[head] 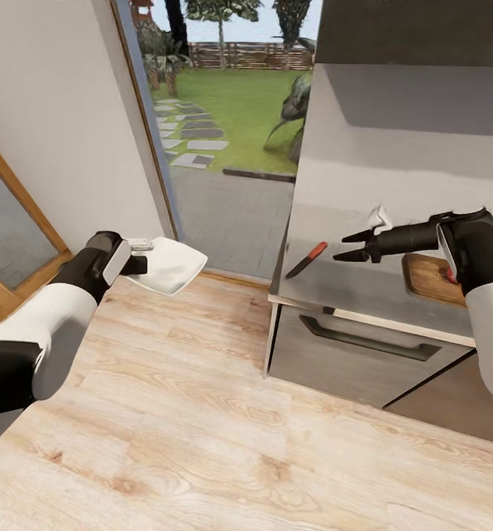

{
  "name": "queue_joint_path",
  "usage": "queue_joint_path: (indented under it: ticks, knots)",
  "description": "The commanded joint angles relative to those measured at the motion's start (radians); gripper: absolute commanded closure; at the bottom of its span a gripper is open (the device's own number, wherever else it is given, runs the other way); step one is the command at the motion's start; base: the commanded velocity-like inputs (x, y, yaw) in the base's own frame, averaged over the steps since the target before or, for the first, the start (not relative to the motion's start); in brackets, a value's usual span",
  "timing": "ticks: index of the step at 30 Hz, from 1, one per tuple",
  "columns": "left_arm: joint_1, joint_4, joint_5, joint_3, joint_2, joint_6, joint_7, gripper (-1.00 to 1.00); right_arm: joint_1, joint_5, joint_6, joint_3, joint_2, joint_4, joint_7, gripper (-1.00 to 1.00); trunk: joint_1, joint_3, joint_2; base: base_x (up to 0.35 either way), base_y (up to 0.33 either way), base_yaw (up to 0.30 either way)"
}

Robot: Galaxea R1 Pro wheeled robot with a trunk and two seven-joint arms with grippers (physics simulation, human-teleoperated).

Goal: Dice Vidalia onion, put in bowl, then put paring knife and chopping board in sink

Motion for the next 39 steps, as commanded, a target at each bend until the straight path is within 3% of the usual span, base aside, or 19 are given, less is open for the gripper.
queue_joint_path:
  ticks: [1, 10, 21, 25, 26, 33, 39]
  knots:
    - [-0.001, -0.001, 0.011, -0.008, 0.001, 0.004, 0.007, 1.00, 0.005, 0.003, 0.009, 0.001, 0.000, -0.004, 0.005, -1.00, 0.000, -0.001, -0.001, 0.000, 0.000, 0.000]
    - [-0.001, 0.000, 0.012, -0.006, 0.008, 0.009, 0.007, 1.00, 0.055, 0.001, 0.007, 0.006, 0.002, -0.054, 0.020, -1.00, 0.000, -0.001, -0.001, 0.022, -0.008, 0.000]
    - [-0.001, 0.007, 0.013, -0.007, 0.008, 0.009, 0.008, 1.00, 0.094, 0.006, -0.034, 0.019, 0.001, -0.116, 0.068, -1.00, 0.000, -0.001, -0.001, 0.261, -0.066, 0.000]
    - [-0.001, 0.008, 0.014, -0.007, 0.008, 0.008, 0.009, 1.00, 0.095, 0.008, -0.056, 0.041, 0.000, -0.119, 0.069, -1.00, 0.000, -0.001, -0.001, 0.297, -0.007, 0.000]
    - [-0.001, 0.008, 0.014, -0.007, 0.008, 0.008, 0.009, 1.00, 0.095, 0.008, -0.071, 0.081, 0.000, -0.119, 0.070, -1.00, 0.000, -0.001, -0.001, 0.299, -0.026, 0.000]
    - [-0.001, 0.008, 0.014, -0.007, 0.009, 0.006, 0.011, 1.00, 0.095, 0.009, -0.098, 0.107, 0.000, -0.119, 0.071, -1.00, 0.000, -0.001, -0.001, 0.301, -0.081, 0.000]
    - [-0.001, 0.009, 0.014, -0.007, 0.010, 0.007, 0.011, 1.00, 0.095, 0.009, -0.148, 0.171, 0.001, -0.117, 0.071, -1.00, 0.000, -0.001, -0.001, 0.237, 0.022, 0.000]
